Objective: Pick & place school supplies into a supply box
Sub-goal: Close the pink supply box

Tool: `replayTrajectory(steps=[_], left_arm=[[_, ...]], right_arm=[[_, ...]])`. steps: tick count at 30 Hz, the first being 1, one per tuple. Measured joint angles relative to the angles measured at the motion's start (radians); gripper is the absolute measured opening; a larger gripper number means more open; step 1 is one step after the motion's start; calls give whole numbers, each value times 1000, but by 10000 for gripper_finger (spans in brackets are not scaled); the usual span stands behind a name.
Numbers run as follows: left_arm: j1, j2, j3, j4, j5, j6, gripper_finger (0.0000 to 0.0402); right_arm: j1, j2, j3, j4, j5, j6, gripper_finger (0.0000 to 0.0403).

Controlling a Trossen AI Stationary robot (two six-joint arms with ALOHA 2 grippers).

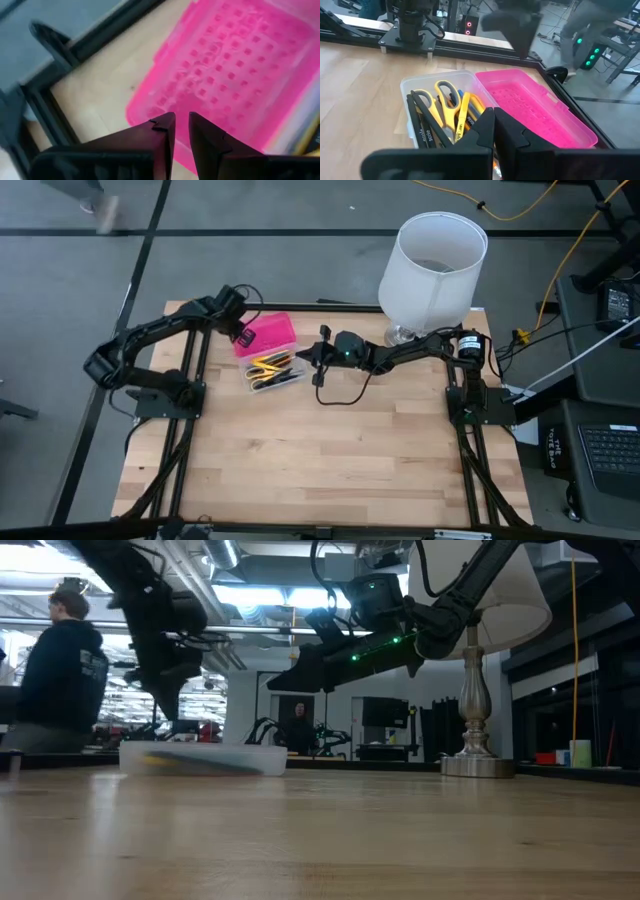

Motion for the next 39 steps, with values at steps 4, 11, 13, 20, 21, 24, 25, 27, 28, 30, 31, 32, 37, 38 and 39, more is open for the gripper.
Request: replayTrajectory(steps=[4,11,13,20,21,24,25,27,28,30,31,32,37,38,39], left_arm=[[19,88,61,2,-35,118,47],[20,158,84,0,-37,193,47],[20,171,84,-7,-37,182,47],[21,181,84,-8,-42,180,76],[23,181,84,-7,-44,180,82],[34,181,84,-6,-46,180,102],[39,181,84,-6,-47,180,109],[53,181,84,-6,-59,180,120],[60,181,84,-6,-68,186,125],[72,181,84,-6,-71,217,132],[79,181,84,-6,-64,231,135],[84,181,84,-6,-53,247,136],[99,181,84,-5,-12,279,138],[103,181,84,-4,-13,279,139],[106,181,84,-4,-14,275,139]], right_arm=[[0,0,0,-9,0,0,10],[0,0,0,-55,-1,-2,10],[0,1,0,-56,-1,-3,10],[0,1,0,-56,-1,-3,10],[0,1,0,-56,-1,-4,10],[0,1,0,-55,-1,-4,10],[0,1,0,-55,-1,-4,10],[0,1,0,-55,-1,-4,10],[0,1,0,-55,-1,-4,10],[0,1,0,-55,-1,-4,10],[0,1,0,-55,-1,-4,10],[0,1,0,-54,-1,-4,10],[0,1,0,-54,-1,-4,10],[0,1,0,-54,-1,-4,10],[0,1,0,-54,-1,-4,10]])
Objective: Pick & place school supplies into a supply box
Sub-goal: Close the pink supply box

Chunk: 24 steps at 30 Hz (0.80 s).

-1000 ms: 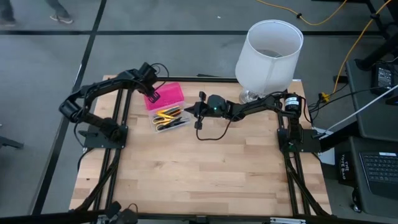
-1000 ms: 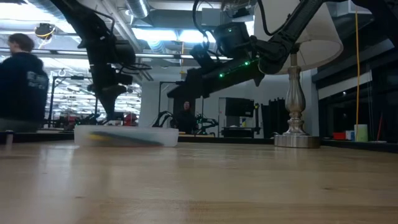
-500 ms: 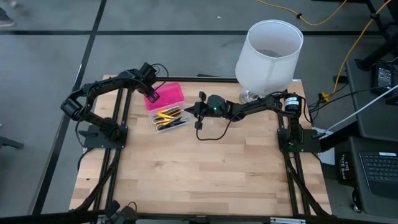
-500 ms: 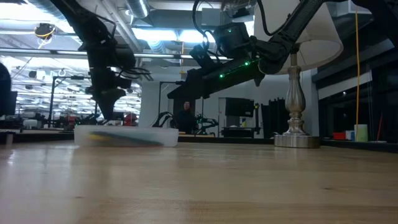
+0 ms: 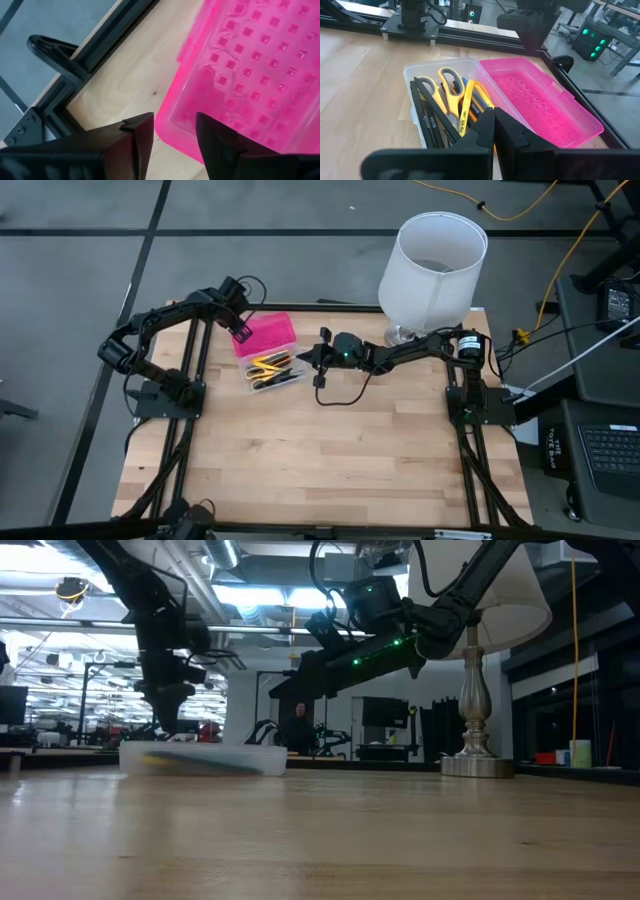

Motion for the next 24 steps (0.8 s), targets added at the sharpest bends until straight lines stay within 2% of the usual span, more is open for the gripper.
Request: replayTrajectory(steps=[16,21,24], left_arm=[[3,2,-1,36,3,-44,128],[3,61,-1,67,18,-22,128],[3,100,-1,70,-13,-3,127]], right_arm=[[0,0,0,1,0,0,10],[0,0,0,1,0,0,10],[0,0,0,1,0,0,10]])
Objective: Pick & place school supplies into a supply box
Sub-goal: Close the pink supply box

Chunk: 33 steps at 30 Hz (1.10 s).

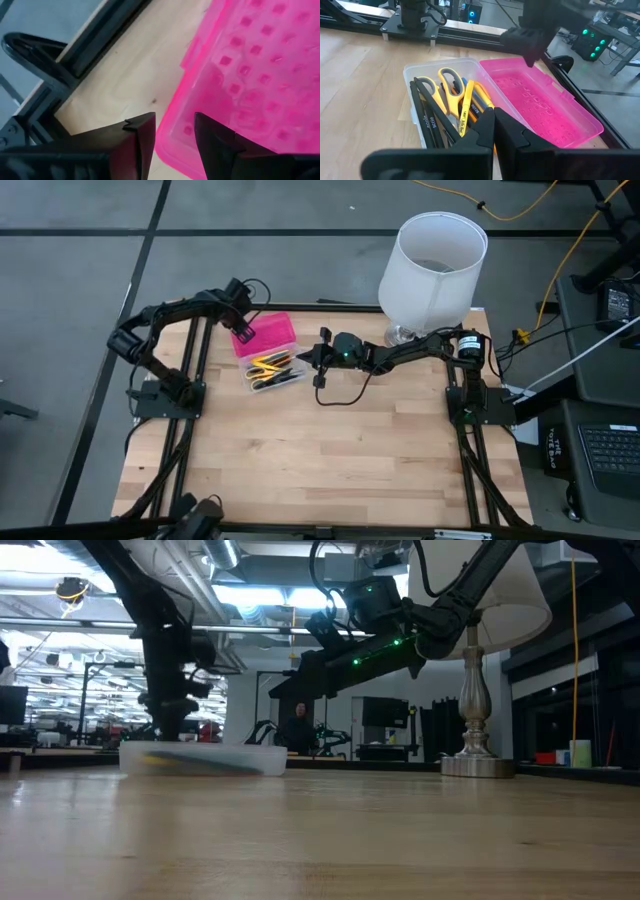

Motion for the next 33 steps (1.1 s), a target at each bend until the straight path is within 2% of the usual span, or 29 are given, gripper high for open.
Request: replayTrajectory(steps=[11,33], left_arm=[[0,42,0,15,-8,35,122],[1,42,0,13,-43,91,64]], right_arm=[[0,0,0,0,0,-4,10],[0,0,0,-2,0,-21,10]])
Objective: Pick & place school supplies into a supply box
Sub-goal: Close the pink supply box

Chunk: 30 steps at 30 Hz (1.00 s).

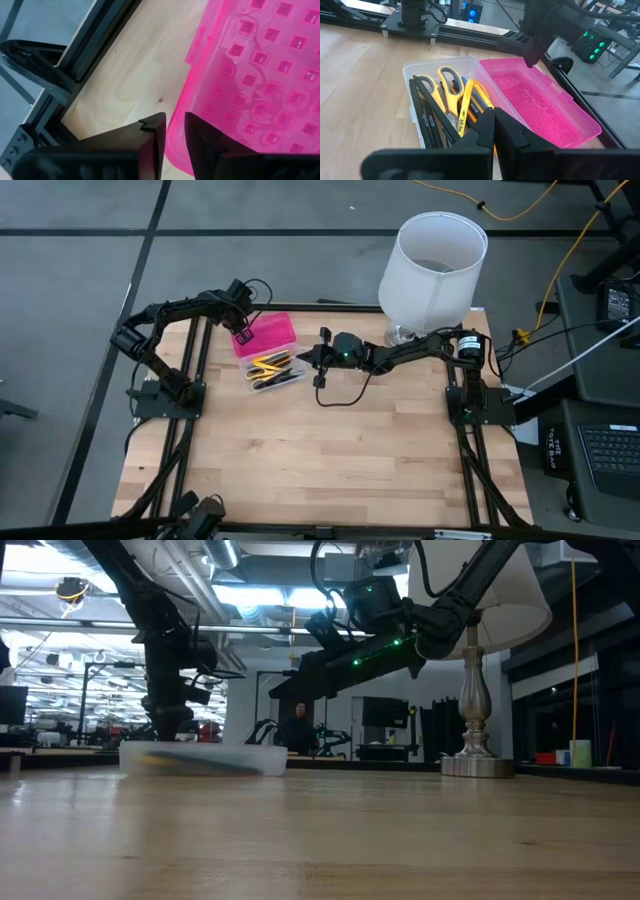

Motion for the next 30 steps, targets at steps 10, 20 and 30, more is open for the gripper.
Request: replayTrajectory(steps=[10,20,30], left_arm=[[0,0,0,-3,6,0,64],[-24,42,0,19,-19,10,61],[-26,45,0,22,-28,51,36]], right_arm=[[0,0,0,0,0,0,10],[0,0,0,0,0,0,10],[0,0,0,-5,0,0,10]])
